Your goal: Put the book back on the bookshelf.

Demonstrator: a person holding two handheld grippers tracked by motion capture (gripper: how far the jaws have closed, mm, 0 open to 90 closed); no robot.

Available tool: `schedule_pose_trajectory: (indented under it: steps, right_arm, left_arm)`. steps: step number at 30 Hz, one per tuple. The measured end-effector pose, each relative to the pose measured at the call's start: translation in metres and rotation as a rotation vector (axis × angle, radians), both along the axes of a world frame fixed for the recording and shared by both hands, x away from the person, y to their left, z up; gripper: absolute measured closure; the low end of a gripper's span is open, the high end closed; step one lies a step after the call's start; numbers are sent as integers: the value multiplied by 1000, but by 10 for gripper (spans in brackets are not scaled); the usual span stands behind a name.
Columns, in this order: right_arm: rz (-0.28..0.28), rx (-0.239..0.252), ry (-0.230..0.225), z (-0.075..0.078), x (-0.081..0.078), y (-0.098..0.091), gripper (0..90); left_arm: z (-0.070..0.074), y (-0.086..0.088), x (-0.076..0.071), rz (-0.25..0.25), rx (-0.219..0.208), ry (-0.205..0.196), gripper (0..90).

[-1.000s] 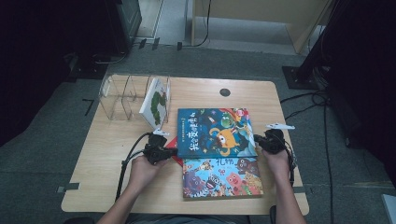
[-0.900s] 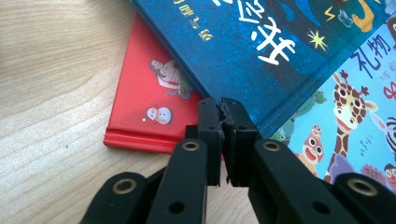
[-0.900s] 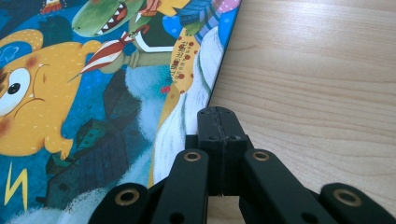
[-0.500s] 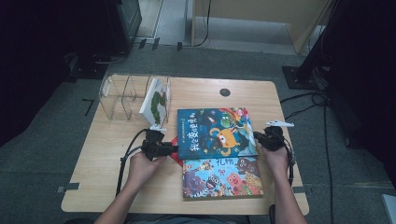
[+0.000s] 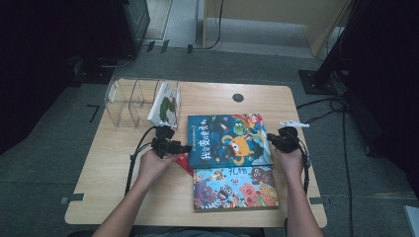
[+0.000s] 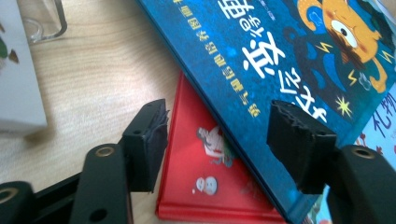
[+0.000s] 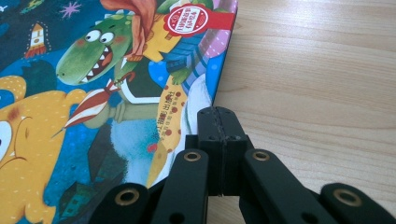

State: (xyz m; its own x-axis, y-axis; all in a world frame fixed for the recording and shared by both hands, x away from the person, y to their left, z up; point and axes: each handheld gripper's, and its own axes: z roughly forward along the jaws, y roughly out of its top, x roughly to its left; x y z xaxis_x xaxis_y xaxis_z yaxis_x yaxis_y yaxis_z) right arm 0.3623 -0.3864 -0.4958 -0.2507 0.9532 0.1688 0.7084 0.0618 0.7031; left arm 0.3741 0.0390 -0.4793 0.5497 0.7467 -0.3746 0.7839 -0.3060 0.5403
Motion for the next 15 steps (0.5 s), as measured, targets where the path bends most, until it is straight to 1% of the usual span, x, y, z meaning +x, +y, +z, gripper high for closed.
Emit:
schedule_pose_trajectory:
  steps: [4, 5, 7, 10, 15]
  right_arm:
    - [6, -10, -5, -1, 0, 0, 900]
    - [8, -16, -5, -1, -1, 1, 900]
    - [12, -26, -8, -1, -1, 1, 900]
    - [14, -25, -8, -1, 0, 1, 900]
    - [13, -28, -8, -1, 0, 2, 900]
  left_arm:
    - [1, -6, 5, -4, 7, 7, 355]
    - [1, -7, 6, -3, 7, 2, 353]
    - [2, -10, 9, -3, 3, 4, 352]
    - [3, -14, 11, -6, 9, -1, 348]
    - [0, -19, 17, -3, 11, 9, 341]
